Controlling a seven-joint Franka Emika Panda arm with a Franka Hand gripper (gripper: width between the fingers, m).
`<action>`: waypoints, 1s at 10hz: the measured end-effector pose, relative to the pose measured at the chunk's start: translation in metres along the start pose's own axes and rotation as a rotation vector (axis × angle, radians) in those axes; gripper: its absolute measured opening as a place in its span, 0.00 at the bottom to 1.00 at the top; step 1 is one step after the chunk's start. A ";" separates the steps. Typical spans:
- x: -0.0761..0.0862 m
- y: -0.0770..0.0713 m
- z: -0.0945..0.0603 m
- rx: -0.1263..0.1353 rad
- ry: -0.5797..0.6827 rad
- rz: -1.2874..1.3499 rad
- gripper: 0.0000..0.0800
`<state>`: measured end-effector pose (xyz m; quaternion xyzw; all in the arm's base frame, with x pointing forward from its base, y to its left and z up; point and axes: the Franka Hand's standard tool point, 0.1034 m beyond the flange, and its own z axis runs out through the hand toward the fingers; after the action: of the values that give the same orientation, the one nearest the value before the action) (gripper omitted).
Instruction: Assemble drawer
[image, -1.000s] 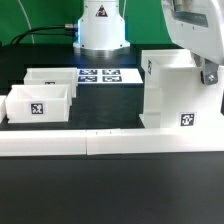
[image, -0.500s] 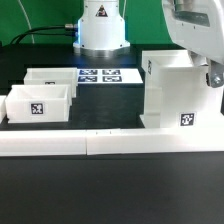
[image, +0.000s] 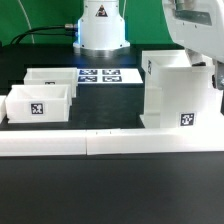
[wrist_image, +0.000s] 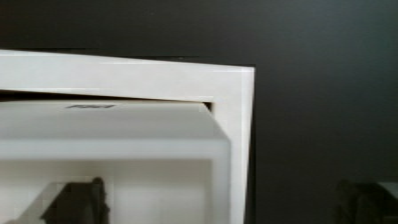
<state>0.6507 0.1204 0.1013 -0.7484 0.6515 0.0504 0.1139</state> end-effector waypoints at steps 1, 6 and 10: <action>-0.001 0.006 -0.007 -0.003 -0.005 -0.092 0.81; 0.000 0.021 -0.051 0.029 -0.028 -0.250 0.81; 0.008 0.036 -0.057 -0.071 -0.036 -0.639 0.81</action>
Offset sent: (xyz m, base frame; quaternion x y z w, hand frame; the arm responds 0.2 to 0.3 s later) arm -0.0313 -0.0071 0.0415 -0.0010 -0.0618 -0.1051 0.9925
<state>0.6123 0.0944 0.1507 -0.9176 0.3792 0.0479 0.1093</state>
